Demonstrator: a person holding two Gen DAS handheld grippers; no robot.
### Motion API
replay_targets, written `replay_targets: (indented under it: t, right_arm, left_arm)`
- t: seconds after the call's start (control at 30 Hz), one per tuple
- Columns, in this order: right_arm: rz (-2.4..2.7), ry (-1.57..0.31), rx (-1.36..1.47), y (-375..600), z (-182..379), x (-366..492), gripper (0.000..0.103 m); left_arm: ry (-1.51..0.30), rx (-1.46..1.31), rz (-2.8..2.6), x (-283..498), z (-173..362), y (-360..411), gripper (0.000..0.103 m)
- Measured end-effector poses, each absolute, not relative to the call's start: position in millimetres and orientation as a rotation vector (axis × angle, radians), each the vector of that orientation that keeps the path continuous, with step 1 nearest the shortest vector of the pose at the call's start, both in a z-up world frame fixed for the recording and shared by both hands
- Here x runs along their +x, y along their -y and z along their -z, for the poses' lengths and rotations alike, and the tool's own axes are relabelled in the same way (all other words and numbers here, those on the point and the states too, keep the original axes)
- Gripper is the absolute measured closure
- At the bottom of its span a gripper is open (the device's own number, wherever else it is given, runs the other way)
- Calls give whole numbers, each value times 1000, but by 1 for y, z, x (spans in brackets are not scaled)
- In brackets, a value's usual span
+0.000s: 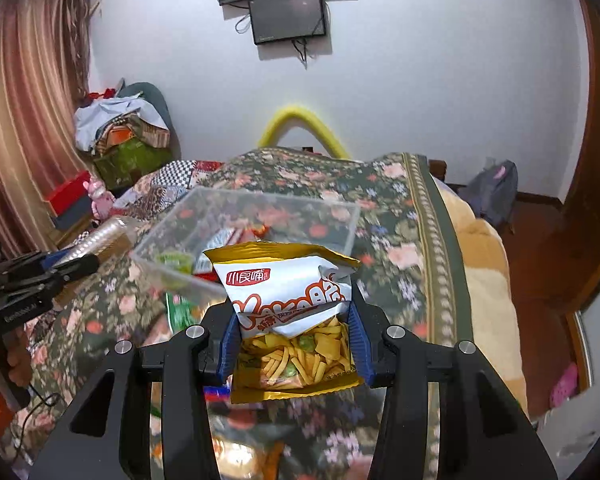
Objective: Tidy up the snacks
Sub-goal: 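Place the yellow chip bag and wafer pack into the clear box and release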
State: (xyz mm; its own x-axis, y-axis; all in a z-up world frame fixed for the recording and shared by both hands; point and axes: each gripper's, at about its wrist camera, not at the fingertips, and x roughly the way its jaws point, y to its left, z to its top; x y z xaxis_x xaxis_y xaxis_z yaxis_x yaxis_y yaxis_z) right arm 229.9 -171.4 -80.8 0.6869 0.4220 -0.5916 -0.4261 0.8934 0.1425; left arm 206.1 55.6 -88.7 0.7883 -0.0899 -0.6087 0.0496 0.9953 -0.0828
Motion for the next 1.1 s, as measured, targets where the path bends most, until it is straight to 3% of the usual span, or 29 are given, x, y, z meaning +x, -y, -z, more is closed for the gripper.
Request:
replay_targets:
  t: [0.43, 1.1]
  right_arm:
    - [-490, -675, -30, 145, 80, 286, 60]
    - [-476, -860, -192, 107, 134, 356, 60]
  left_arm:
    - [-666, -40, 59, 280, 93, -54, 67]
    - [-821, -122, 55, 357, 146, -67, 67]
